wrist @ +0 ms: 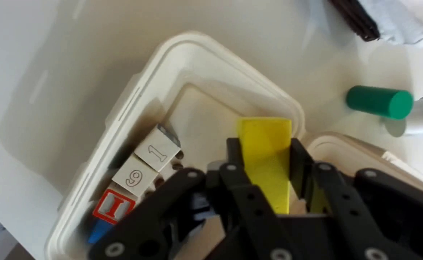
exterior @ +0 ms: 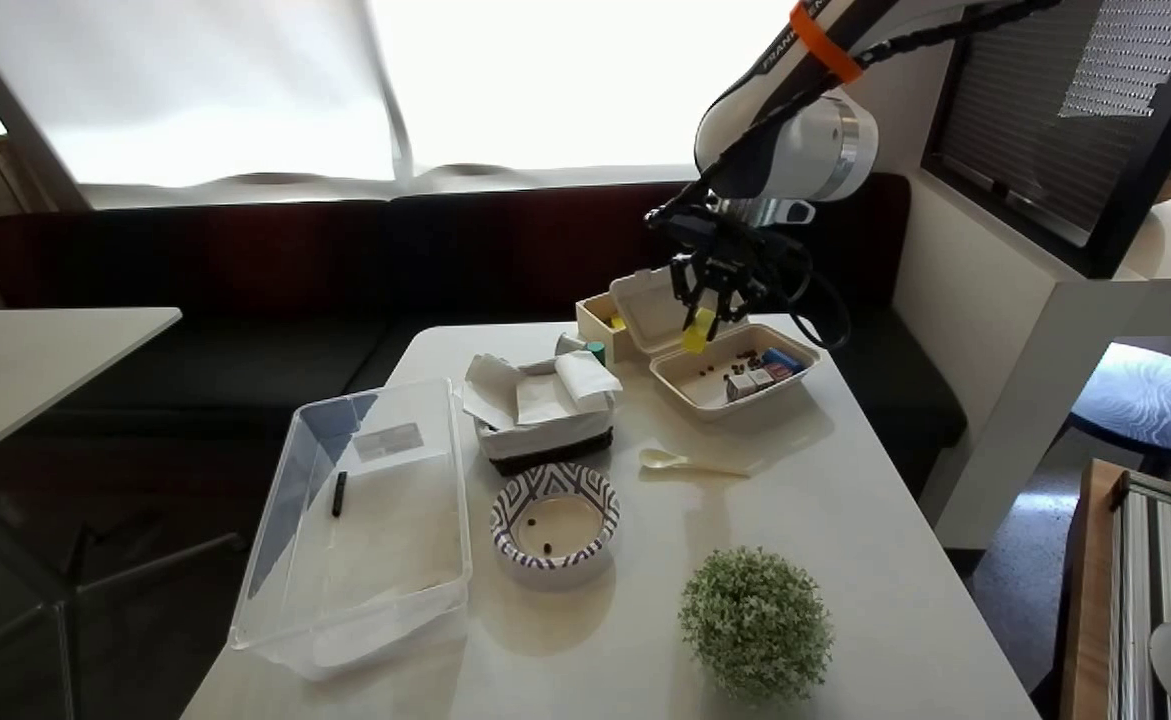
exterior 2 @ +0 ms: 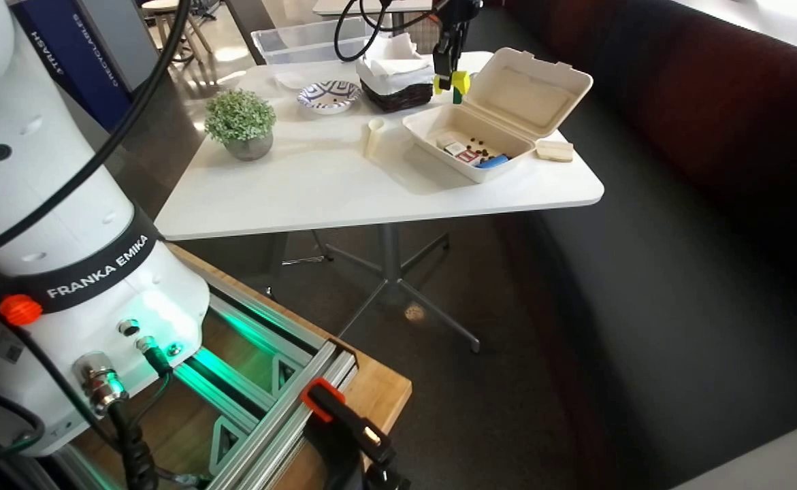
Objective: Remove the yellow block from the lunch pack
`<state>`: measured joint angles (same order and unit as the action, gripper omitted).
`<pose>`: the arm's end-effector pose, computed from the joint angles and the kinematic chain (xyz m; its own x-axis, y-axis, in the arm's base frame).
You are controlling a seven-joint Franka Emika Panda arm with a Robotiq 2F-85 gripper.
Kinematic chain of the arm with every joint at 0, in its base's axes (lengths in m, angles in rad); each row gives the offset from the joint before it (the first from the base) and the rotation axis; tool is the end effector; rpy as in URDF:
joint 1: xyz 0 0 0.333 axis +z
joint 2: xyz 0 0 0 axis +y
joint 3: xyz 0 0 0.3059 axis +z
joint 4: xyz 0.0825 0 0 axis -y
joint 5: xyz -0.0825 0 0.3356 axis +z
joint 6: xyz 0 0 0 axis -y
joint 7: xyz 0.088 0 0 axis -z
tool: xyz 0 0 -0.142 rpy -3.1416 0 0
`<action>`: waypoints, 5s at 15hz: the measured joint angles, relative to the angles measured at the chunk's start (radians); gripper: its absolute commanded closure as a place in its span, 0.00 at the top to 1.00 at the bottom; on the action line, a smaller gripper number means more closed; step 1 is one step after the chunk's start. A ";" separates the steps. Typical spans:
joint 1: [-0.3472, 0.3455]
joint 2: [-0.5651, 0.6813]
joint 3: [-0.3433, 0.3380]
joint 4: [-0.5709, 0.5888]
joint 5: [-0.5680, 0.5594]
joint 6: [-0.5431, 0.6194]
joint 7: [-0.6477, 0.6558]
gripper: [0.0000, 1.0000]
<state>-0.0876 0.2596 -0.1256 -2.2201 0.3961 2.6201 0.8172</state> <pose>0.5238 -0.1155 0.2660 0.2227 -0.9720 -0.0755 -0.9537 -0.2012 -0.2234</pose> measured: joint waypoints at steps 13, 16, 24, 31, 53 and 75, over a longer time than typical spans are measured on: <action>0.073 -0.134 0.051 -0.136 -0.068 0.062 -0.071 0.09; 0.092 -0.136 0.074 -0.134 -0.088 0.081 -0.069 0.09; 0.176 -0.137 0.113 -0.151 -0.290 0.070 0.087 0.09; 0.180 -0.137 0.121 -0.169 -0.346 -0.058 0.180 0.09; 0.152 -0.033 0.117 -0.158 -0.291 -0.096 0.039 0.09; 0.138 0.122 0.114 -0.049 -0.186 -0.091 -0.106 0.09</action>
<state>0.0508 0.3820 -0.0116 -2.2690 0.2102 2.5288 0.7109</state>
